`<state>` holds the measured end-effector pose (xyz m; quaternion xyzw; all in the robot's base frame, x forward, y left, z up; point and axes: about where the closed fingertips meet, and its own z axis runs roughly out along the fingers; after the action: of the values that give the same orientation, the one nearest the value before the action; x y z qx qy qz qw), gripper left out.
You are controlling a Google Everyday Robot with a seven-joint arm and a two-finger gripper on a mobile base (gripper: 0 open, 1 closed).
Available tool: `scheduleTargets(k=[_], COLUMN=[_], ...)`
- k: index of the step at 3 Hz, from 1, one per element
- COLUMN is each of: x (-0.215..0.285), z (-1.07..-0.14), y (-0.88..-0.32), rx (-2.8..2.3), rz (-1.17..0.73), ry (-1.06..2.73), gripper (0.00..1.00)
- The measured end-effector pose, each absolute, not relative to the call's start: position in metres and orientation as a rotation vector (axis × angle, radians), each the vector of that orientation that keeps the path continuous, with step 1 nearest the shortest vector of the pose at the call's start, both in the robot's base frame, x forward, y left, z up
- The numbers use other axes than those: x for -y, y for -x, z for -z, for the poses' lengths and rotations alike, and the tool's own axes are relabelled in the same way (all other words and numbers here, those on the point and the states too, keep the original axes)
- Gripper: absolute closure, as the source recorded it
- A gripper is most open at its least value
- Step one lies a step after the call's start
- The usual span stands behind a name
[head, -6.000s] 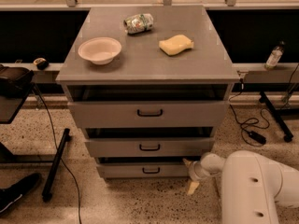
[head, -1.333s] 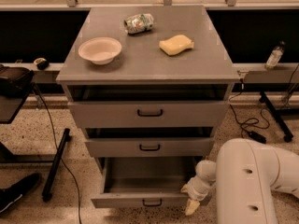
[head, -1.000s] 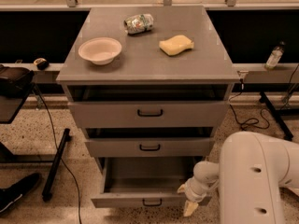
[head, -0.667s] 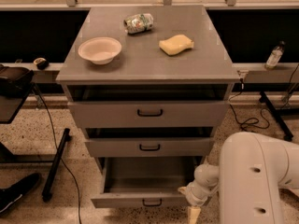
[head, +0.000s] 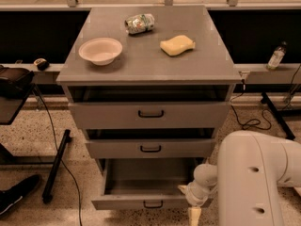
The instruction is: Open bottom drawer
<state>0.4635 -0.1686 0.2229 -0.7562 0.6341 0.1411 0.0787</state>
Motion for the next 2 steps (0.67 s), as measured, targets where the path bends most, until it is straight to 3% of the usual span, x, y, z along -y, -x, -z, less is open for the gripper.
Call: scheduleTargets(k=[1,2], x=[0.161,0.171], z=[-0.241,-0.253], y=[-0.481,-0.521], rx=[-1.869,-1.879], rz=[-0.455,-0.439], ry=[2.200,2.055], gripper=[0.00,0.18])
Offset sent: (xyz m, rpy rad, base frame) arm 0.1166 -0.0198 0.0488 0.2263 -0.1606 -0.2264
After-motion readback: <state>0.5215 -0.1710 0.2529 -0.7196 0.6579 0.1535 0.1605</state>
